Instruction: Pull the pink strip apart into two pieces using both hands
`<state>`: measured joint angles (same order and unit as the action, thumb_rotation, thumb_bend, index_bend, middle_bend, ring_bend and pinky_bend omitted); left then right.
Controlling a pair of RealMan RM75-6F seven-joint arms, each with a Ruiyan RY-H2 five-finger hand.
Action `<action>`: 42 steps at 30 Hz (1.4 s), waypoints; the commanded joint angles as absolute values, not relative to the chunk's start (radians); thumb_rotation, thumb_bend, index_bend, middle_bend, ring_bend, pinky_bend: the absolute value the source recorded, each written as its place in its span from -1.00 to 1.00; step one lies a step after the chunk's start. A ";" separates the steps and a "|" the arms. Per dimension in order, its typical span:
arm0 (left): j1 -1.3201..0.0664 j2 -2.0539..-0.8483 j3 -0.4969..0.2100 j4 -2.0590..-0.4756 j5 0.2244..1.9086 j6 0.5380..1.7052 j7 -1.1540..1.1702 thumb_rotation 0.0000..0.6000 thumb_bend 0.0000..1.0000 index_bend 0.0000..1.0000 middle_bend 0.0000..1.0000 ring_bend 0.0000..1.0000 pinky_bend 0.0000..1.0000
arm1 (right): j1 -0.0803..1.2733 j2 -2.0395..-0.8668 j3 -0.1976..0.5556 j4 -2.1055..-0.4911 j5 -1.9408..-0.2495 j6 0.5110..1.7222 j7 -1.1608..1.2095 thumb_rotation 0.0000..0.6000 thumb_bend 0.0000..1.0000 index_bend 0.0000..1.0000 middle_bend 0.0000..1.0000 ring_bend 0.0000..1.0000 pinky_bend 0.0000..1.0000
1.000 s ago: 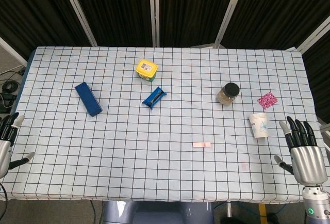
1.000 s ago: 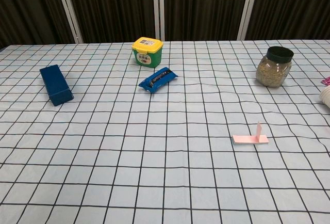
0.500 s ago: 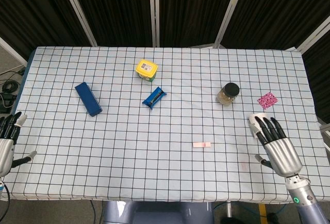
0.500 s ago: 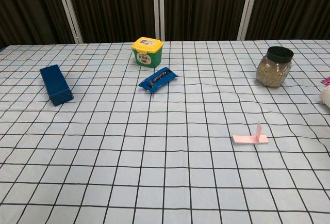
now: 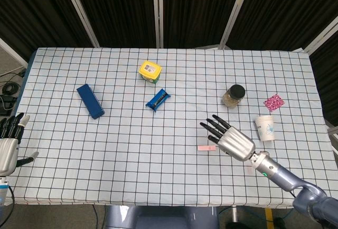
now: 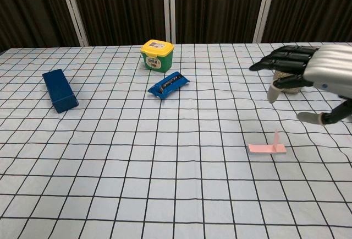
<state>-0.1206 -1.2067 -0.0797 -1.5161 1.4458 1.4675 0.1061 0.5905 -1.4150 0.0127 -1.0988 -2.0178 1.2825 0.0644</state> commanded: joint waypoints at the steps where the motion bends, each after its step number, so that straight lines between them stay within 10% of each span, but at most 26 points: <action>1: -0.123 -1.210 -0.083 -1.513 1.436 1.462 0.110 1.00 -1.00 -1.00 -1.00 -1.00 -1.00 | 0.634 -1.468 -0.012 -1.047 -2.039 1.250 0.068 1.00 -0.41 -0.20 -0.87 -1.00 -1.00; 42: -0.120 -1.215 -0.073 -1.536 1.439 1.473 0.153 1.00 -1.00 -1.00 -1.00 -1.00 -1.00 | 0.687 -1.601 -0.176 -0.683 -2.064 1.402 0.084 1.00 -0.42 -0.13 -0.90 -1.00 -1.00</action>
